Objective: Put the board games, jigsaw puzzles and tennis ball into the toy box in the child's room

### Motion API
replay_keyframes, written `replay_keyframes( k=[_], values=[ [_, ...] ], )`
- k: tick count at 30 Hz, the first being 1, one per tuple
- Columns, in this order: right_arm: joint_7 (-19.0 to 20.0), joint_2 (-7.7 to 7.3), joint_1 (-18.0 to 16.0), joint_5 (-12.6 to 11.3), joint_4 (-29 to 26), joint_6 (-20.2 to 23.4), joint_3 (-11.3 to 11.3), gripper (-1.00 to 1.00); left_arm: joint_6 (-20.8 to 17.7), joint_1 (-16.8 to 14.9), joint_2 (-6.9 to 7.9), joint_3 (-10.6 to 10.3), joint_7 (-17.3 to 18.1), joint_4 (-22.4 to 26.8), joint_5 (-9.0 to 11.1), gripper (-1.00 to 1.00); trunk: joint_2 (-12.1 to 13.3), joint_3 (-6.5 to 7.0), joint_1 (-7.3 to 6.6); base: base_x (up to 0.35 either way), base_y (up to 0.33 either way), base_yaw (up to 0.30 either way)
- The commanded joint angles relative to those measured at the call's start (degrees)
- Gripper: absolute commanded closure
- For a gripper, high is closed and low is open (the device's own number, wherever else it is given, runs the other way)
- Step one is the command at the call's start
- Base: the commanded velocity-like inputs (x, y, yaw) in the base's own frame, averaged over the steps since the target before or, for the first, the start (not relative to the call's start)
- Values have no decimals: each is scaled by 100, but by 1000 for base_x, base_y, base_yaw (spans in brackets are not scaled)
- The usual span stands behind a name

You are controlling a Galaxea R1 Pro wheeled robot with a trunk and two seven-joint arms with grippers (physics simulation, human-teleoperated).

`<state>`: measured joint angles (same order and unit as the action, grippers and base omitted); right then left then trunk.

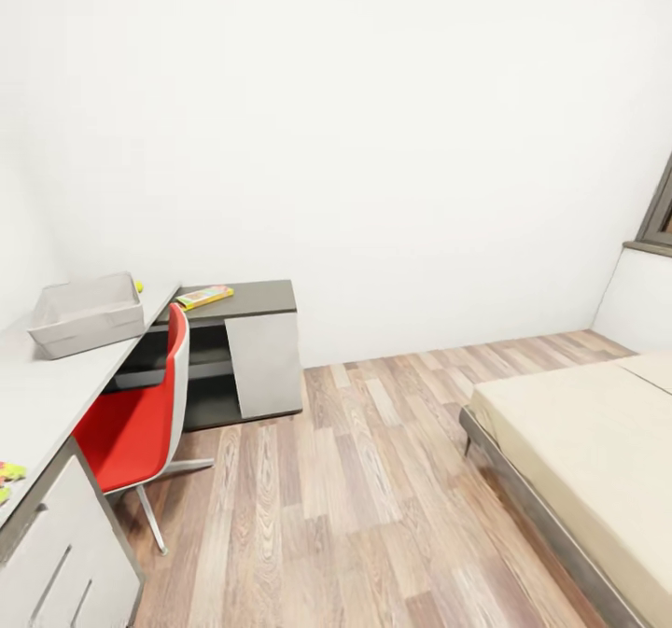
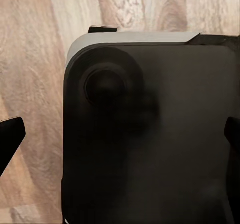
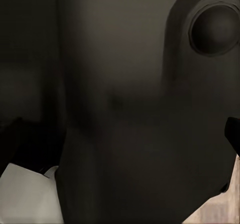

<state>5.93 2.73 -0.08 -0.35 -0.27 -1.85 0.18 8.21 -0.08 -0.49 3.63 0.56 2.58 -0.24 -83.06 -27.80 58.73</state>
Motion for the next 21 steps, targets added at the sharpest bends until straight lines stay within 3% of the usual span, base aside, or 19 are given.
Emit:
replay_keyframes(
  k=[1,13,21],
  values=[
    [13,-1,-1,-5,1,-17,1,-100,14,-1,0,36,6,2,-3,-100,-2,-8,0,0,0,276],
    [13,-1,-1,-9,1,-24,-9,-100,28,-1,5,33,6,2,-5,-100,-2,-53,0,0,0,247],
    [13,-1,-1,-9,1,-125,-9,-100,28,-1,5,25,6,4,-10,-100,-2,-77,0,0,0,105]
  ],
)
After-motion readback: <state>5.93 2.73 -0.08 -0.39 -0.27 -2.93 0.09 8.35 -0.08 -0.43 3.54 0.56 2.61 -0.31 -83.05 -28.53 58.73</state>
